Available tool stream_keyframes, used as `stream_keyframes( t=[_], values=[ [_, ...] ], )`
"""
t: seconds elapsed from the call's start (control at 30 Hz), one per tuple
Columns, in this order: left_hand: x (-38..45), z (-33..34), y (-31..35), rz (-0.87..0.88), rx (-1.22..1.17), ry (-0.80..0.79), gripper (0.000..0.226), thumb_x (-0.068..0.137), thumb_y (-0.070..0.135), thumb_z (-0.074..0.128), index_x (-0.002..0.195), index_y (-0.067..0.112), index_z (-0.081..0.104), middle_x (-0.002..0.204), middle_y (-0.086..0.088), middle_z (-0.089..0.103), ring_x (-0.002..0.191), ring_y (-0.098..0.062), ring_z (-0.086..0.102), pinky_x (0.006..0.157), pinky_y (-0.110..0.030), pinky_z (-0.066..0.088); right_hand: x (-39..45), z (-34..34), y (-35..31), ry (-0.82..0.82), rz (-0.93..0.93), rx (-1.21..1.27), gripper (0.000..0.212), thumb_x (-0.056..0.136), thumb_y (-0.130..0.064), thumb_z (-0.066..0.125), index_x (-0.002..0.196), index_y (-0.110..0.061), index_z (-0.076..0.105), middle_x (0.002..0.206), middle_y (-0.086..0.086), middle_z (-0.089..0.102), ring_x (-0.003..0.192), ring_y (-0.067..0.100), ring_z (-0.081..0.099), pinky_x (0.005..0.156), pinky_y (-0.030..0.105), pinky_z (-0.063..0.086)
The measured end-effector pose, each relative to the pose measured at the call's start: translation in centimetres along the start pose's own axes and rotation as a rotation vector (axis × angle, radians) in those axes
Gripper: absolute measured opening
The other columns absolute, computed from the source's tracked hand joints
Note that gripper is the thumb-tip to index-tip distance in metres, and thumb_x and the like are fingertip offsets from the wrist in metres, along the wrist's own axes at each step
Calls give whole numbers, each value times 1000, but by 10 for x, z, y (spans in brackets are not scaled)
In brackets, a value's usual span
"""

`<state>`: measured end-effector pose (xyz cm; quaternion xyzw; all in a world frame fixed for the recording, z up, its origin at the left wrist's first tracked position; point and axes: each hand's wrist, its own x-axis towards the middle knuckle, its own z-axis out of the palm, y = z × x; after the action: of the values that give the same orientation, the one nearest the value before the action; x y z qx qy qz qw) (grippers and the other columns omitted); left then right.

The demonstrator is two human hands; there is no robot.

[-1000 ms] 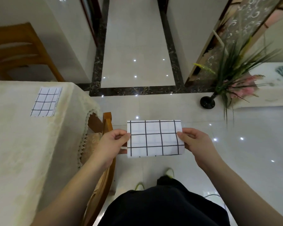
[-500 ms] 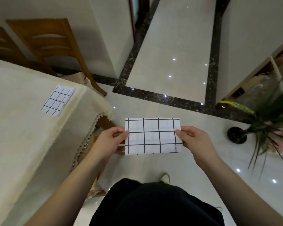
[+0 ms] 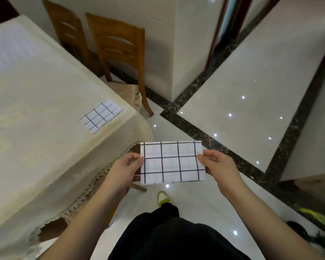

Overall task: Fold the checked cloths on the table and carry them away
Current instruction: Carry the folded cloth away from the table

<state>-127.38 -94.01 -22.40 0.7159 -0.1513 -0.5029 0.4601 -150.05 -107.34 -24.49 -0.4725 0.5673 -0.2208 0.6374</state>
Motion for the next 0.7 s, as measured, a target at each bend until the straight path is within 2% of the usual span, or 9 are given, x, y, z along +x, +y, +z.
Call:
stream_keyframes(
  t=[0.13, 0.27, 0.37, 0.5, 0.63, 0.7],
  values=[
    [36, -20, 11, 6, -60, 85, 15, 99, 22, 55, 93, 12, 64, 84, -11, 75, 72, -26, 72, 68, -40, 56, 42, 34, -38, -78, -27, -68, 11, 88, -19, 71, 98, -21, 69, 94, 0, 75, 92, 18, 71, 86, 35, 58],
    [65, -37, 28, 20, -89, 155, 15, 99, 23, 54, 98, 12, 64, 85, -9, 76, 79, -30, 72, 74, -45, 57, 80, 65, -66, -130, -48, -144, 9, 90, -18, 68, 97, -23, 69, 92, 0, 76, 92, 18, 71, 88, 36, 57],
    [82, -49, 42, 27, -124, 204, 16, 100, 22, 54, 100, 9, 64, 87, -13, 75, 82, -37, 70, 81, -54, 55, 107, 87, -84, -183, -43, -167, 12, 90, -16, 68, 102, -18, 70, 91, -1, 76, 89, 18, 72, 82, 35, 58],
    [102, -61, 51, 7, -170, 298, 16, 100, 22, 53, 97, 11, 64, 84, -8, 76, 75, -29, 70, 79, -53, 55, 140, 115, -106, -260, -65, -220, 11, 92, -15, 65, 103, -16, 69, 91, 1, 76, 84, 15, 72, 68, 23, 55],
    [123, -70, 52, -12, -195, 388, 16, 100, 23, 53, 96, 13, 64, 85, -6, 75, 73, -23, 71, 75, -48, 57, 179, 144, -124, -353, -56, -269, 8, 92, -17, 66, 98, -21, 68, 92, 2, 76, 88, 18, 72, 79, 34, 58],
    [134, -72, 53, -32, -224, 436, 15, 99, 23, 54, 97, 13, 65, 87, -3, 76, 78, -21, 73, 74, -42, 59, 200, 159, -131, -413, -49, -295, 9, 92, -16, 66, 99, -22, 67, 94, 3, 75, 89, 18, 71, 80, 34, 57]
  ],
)
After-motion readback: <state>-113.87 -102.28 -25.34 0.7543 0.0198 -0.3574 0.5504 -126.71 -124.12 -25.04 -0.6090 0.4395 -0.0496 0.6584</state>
